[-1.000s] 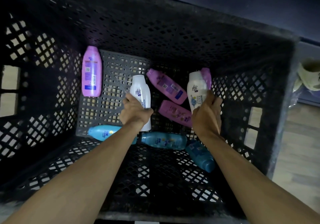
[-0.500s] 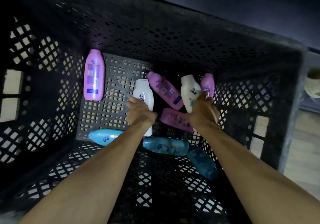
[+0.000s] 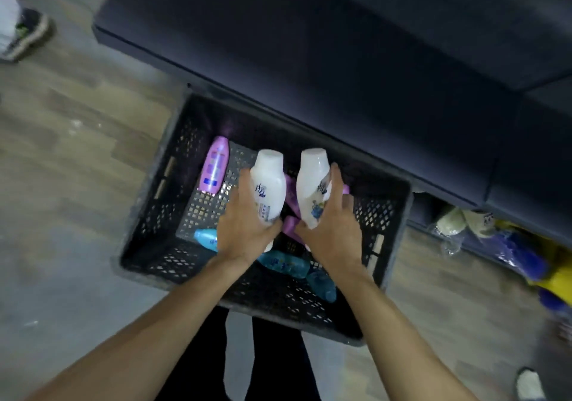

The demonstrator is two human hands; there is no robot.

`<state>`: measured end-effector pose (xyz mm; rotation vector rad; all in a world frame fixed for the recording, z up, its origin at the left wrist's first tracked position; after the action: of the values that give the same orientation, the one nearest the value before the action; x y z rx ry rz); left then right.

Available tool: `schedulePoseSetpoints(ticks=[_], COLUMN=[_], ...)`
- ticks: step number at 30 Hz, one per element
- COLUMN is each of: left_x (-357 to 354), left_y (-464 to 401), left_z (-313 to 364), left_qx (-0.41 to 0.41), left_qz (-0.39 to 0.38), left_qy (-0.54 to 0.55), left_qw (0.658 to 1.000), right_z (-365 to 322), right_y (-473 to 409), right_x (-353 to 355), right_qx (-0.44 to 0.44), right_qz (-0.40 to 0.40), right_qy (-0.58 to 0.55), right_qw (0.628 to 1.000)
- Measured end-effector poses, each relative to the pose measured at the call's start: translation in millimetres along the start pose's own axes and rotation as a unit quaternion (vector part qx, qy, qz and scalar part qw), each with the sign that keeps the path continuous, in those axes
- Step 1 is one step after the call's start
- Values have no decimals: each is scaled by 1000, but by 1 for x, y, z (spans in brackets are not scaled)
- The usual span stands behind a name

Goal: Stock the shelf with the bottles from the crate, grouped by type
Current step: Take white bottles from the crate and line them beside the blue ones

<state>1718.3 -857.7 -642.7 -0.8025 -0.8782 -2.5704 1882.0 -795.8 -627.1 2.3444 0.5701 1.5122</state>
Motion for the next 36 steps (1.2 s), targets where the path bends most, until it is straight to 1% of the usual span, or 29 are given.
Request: schedulePoseSetpoints(ticks=[3,6,10,17,22,24,28,32,36], left_x=[48,94,141,186,215,230,265,308,345], left_y=[28,49,65,82,104,116,144,186,226], left_z=[42,80,125,194,248,275,338,410,472], left_qx=[-19,-42,-81,-195,-271,-305,-391,-476,-540], left_qz=[25,54,72,97,122,137,172,203,240], left_qy=[17,16,17,32,42,46,66,76,96], left_qw=[999,998,994,975,954,941,902,852,801], right_z=[-37,-72,-99,-129,-153,-161,-175,-192,-204], right_y=[25,51,76,111,136,150,179,214,246], right_x=[46,94,154,234,290,318,384,465,536], right_qx=[14,19,21,57,88,108,156,203,236], right_qz=[34,88,152,221,282,321,395,455,503], right_qy=[-29,-40,-70,-99,-133,-144,-160,-169,-168], right_qw=[999,995,986,968,946,930,891,851,814])
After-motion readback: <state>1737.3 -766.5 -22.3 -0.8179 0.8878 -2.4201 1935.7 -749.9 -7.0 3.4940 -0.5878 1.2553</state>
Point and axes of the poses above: each hand's wrist, its own y-axis away from the middle knuckle, its own x-axis out of the back of the hand, z = x × y, the point moved 6 cm from there along -y, towards the middle knuckle, and after that the axes turned 2 degrees about x, right-handed, at the moved point
